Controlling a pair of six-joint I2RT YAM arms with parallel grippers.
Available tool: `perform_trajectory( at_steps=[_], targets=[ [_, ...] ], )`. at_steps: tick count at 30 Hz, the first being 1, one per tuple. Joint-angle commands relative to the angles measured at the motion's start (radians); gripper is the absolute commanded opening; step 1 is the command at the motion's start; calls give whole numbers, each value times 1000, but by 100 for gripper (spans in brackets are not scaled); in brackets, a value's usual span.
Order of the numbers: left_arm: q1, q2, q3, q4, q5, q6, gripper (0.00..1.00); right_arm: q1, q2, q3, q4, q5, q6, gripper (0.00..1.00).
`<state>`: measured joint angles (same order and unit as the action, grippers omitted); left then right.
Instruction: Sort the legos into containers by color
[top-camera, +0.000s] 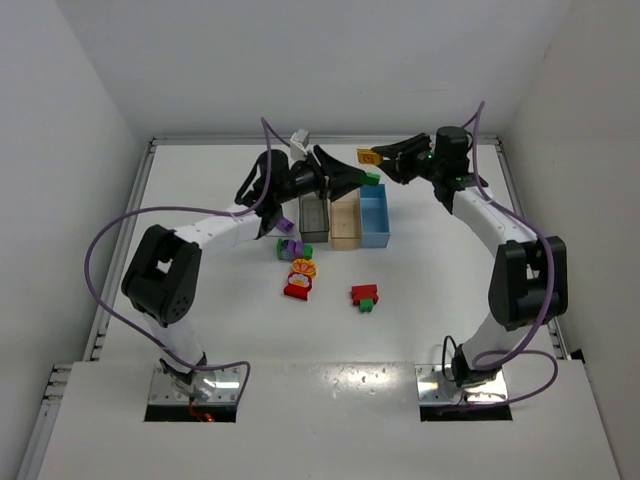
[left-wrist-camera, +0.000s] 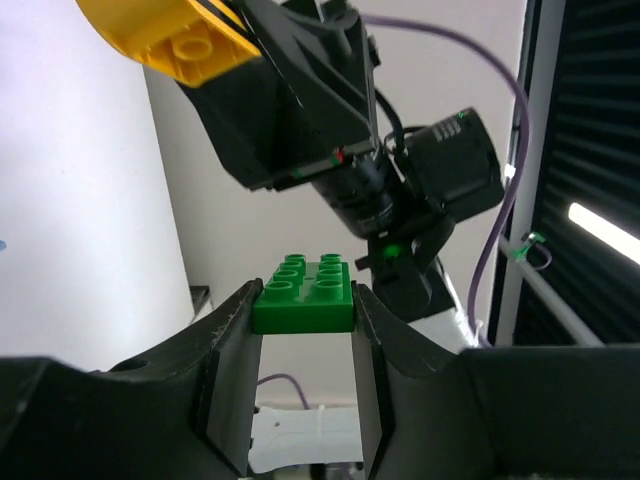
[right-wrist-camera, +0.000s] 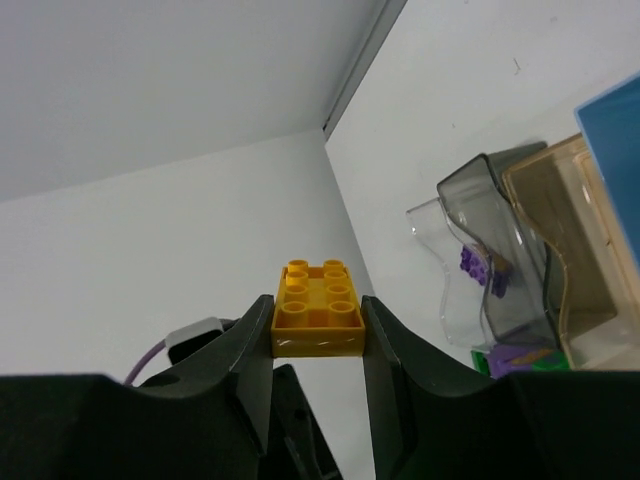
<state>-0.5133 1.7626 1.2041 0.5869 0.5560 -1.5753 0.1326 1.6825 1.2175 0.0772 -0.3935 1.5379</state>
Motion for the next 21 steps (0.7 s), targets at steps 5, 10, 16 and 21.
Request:
perform_trajectory(
  at_steps=[5, 10, 16, 21],
  targets=[
    [-11, -135, 67, -190, 10, 451, 0, -85, -90, -36, 131, -94, -275, 0],
    [7, -172, 134, -471, -48, 918, 0, -111, -205, -105, 12, -195, -648, 0],
    [107, -252, 61, -544, -161, 978, 0, -58, -293, -193, -95, -362, -1073, 0],
    [162, -307, 43, -628, -234, 1032, 0, 50, -236, -122, -224, -372, -1373, 0]
  ],
)
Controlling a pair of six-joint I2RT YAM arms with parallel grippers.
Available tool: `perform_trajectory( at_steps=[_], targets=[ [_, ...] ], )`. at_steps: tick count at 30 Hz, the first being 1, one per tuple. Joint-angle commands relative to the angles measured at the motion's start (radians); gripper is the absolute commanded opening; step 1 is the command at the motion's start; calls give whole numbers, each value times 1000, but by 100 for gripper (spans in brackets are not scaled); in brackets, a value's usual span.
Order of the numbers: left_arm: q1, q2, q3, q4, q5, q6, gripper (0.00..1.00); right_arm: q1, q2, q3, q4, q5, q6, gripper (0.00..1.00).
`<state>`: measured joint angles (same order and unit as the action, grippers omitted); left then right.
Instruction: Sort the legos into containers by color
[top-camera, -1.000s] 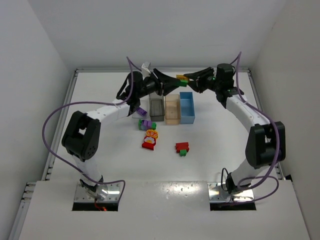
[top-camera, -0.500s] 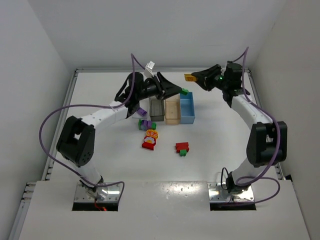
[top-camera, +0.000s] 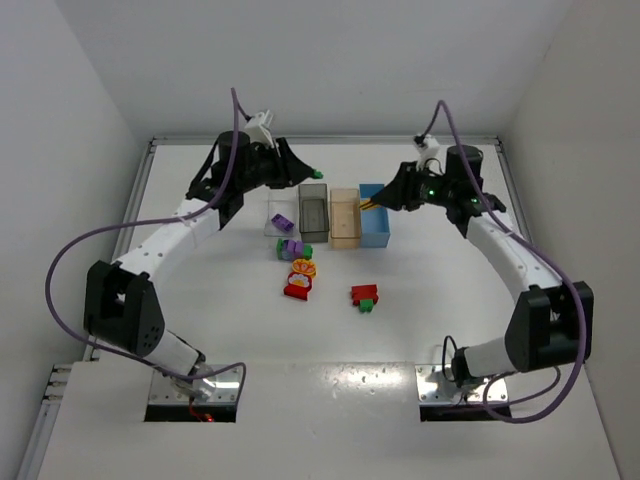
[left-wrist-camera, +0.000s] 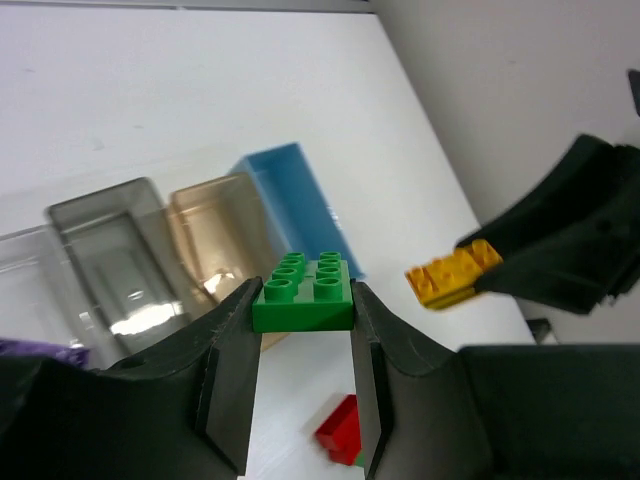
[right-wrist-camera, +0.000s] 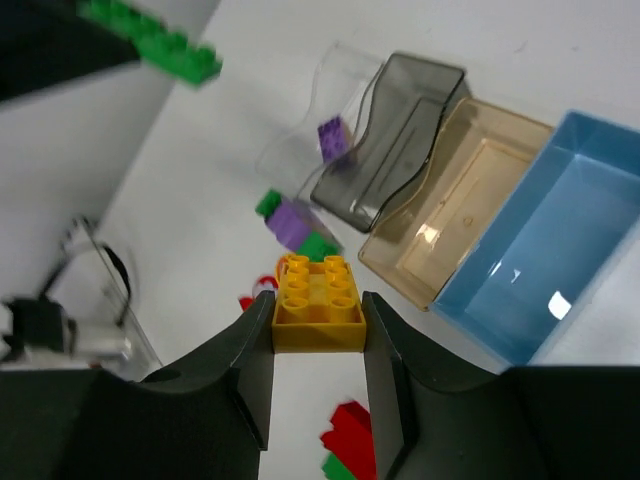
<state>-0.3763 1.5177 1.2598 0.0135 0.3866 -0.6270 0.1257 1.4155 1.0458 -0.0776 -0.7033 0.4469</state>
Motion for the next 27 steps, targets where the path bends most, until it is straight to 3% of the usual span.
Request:
perform_trajectory(
  at_steps=[1, 8, 14, 21, 22, 23, 24, 26, 27],
  targets=[
    [52, -71, -39, -67, -64, 84, 0, 77, 51, 83, -80, -53, -306, 0],
    [200, -142, -106, -86, -54, 84, 0, 221, 351, 290, -48, 2, -323, 0],
    [252, -152, -106, -104, -35, 84, 0, 281, 525, 427, -60, 40, -323, 0],
    [277, -119, -106, -113, 26, 84, 0, 325, 617, 496, -60, 71, -323, 0],
    [277, -119, -106, -113, 35, 84, 0, 334, 632, 496, -60, 82, -323, 6],
    [277, -110, -106, -113, 35, 73, 0, 344, 646, 505, -60, 99, -323, 18],
    [277, -110, -106, -104, 46, 73, 0, 344, 646, 517, -60, 126, -323, 40],
    [277, -99, -106, -95, 55, 73, 0, 353, 655, 526, -71, 154, -323, 57],
    [277, -99, -106, -86, 55, 64, 0, 353, 655, 527, -71, 154, -323, 72]
  ],
)
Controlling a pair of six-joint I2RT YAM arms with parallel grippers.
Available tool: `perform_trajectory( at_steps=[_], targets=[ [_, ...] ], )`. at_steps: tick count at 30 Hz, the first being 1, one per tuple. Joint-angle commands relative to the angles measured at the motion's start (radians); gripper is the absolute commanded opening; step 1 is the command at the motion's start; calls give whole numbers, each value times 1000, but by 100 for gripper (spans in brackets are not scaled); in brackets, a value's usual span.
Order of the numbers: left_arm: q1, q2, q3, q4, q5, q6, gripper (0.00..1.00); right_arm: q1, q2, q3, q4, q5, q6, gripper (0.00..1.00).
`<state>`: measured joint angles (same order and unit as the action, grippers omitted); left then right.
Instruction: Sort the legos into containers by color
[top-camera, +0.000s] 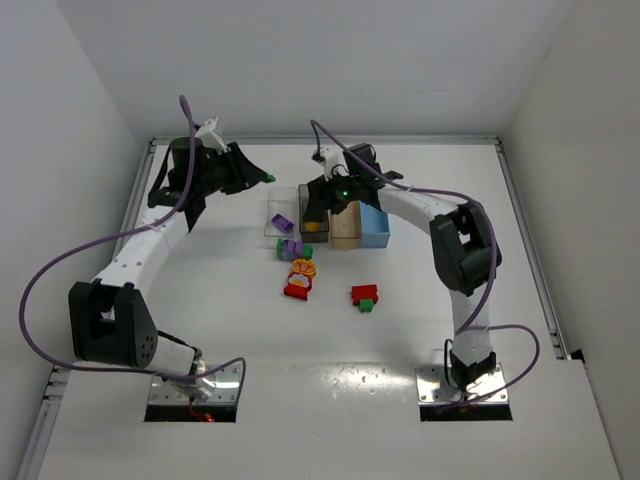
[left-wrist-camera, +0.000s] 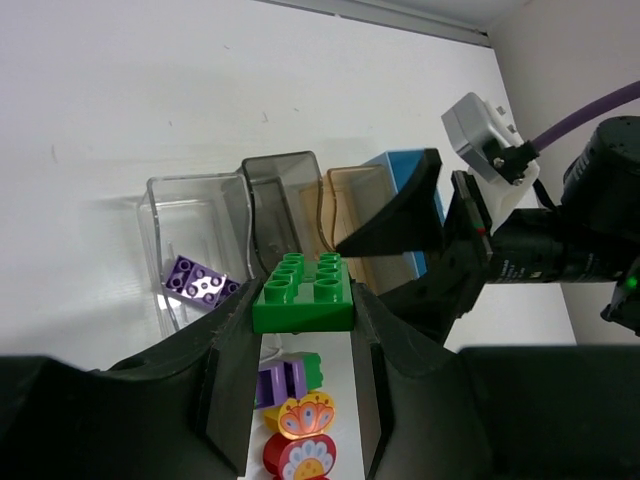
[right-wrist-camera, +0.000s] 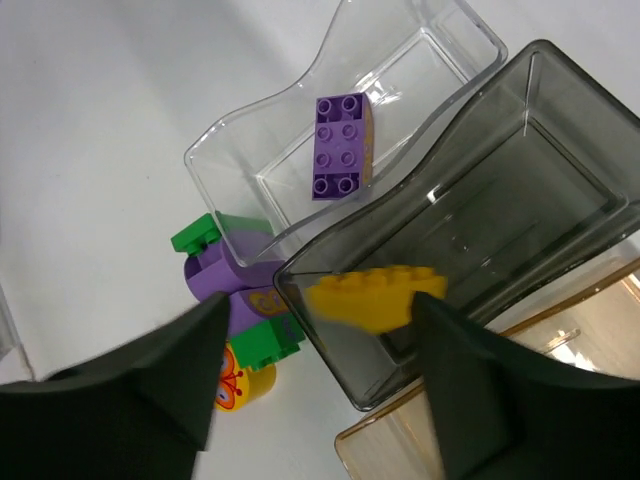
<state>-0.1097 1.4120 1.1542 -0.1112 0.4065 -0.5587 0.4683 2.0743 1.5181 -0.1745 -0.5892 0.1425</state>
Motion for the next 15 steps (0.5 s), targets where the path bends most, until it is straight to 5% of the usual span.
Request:
perform_trajectory(
  at_steps=[1, 3, 8, 15],
  targets=[
    [10, 16, -1, 60, 60, -13, 0, 10, -20, 54, 26, 54, -18, 78],
    [10, 28, -1, 87, 90, -38, 0, 10, -54, 54, 26, 68, -8, 89],
    [-76, 70, 9, 160, 144, -60, 0, -52, -259, -48, 55, 186, 40, 90],
    [-324, 287, 225, 102, 149, 39, 0, -278, -660, -284, -75, 363, 8, 91]
  ],
)
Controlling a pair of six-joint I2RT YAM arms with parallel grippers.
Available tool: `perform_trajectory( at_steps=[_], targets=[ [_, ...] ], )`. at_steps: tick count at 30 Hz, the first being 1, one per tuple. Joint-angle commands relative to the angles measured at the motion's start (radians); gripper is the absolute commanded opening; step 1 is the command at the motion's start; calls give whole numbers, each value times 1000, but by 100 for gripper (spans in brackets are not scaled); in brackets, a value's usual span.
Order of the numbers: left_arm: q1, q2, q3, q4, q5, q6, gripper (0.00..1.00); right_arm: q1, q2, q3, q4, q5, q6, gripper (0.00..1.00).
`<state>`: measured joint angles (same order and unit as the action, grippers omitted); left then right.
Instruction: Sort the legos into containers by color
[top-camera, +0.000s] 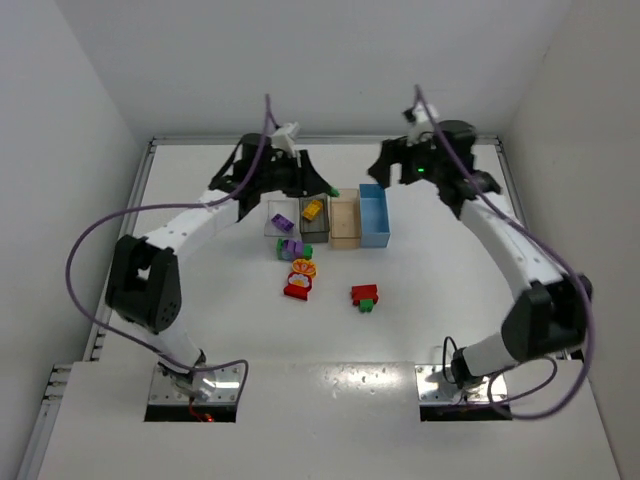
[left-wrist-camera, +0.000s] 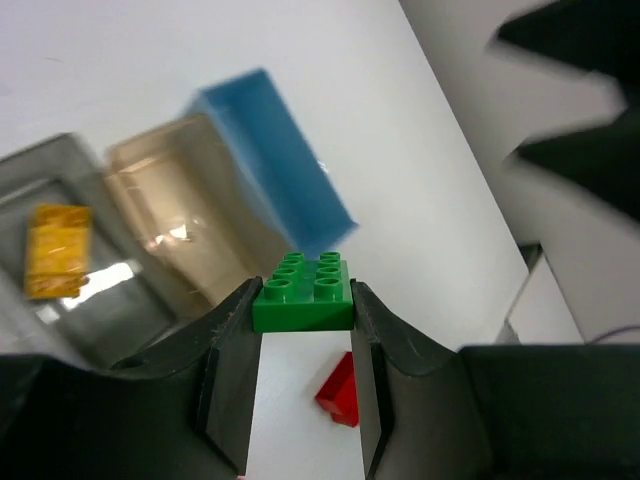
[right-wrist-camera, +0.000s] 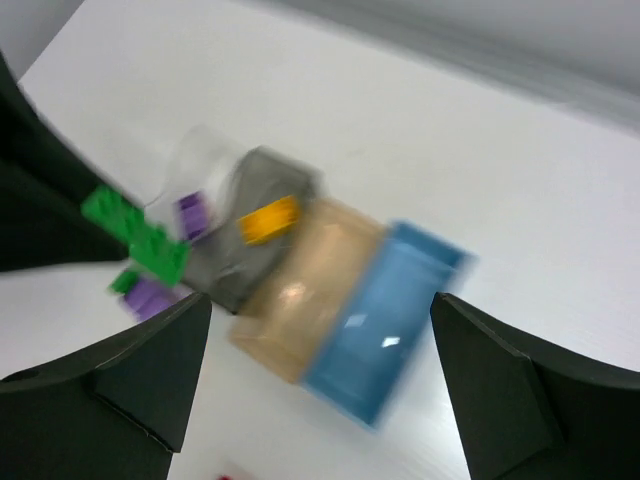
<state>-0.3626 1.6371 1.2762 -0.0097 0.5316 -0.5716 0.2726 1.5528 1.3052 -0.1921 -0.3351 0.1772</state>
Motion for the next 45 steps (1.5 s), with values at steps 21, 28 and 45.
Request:
perform_trajectory(
  at_steps=[21, 28, 45],
  targets=[
    [-248, 613, 698, -349, -108, 208, 25, -311, -510, -256, -547, -200, -269, 71],
    [-257, 589, 698, -349, -75, 226, 78, -297, -481, -265, -578, -261, -315, 75],
    [-12, 81, 119, 52, 163, -37, 81, 57, -441, -474, -615, -332, -907, 79]
  ],
)
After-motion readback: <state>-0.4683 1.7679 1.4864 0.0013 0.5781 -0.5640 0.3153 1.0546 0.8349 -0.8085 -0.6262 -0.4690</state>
